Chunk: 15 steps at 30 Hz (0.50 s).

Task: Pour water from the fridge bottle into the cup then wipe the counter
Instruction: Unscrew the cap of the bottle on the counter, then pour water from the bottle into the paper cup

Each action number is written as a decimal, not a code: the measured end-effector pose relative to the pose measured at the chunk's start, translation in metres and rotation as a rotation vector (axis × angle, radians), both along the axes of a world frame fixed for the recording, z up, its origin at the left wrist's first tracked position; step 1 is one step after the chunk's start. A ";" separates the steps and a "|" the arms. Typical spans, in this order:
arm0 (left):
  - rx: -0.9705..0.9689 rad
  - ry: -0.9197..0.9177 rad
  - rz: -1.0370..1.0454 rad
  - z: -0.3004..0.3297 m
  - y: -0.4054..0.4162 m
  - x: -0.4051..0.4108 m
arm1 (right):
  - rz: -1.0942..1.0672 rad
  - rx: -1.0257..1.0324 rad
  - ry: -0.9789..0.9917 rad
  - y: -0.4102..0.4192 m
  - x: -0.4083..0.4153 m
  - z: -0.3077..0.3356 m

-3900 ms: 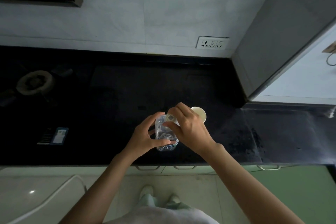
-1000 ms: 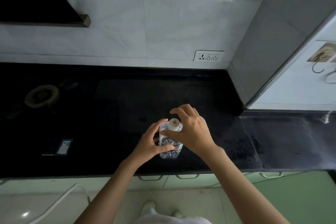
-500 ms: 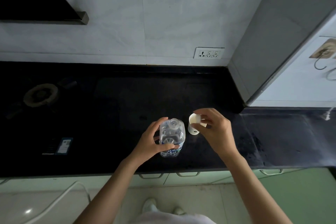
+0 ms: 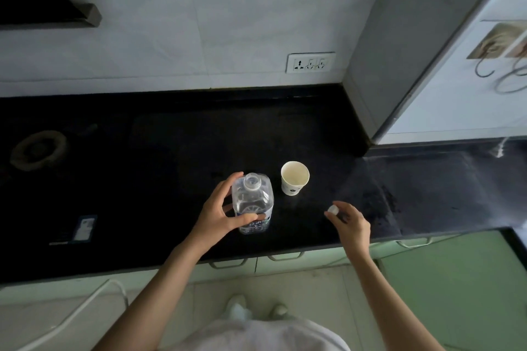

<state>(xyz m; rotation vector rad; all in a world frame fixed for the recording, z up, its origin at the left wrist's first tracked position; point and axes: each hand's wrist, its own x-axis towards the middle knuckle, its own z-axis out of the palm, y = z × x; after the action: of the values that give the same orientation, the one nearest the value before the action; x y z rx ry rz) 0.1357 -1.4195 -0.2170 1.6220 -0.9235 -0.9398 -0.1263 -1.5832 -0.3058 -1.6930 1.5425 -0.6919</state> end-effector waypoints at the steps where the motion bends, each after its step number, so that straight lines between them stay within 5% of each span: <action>1: -0.002 0.000 0.004 -0.001 0.000 0.000 | 0.003 -0.011 0.026 0.000 -0.001 -0.006; 15: -0.006 0.002 0.011 -0.004 0.002 -0.001 | 0.056 -0.246 0.245 0.010 -0.019 -0.031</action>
<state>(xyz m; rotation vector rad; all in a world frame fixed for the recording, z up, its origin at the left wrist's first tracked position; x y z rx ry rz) 0.1347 -1.4170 -0.2215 1.6194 -0.9138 -0.9303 -0.1452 -1.5729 -0.3372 -2.0604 1.6209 -0.6876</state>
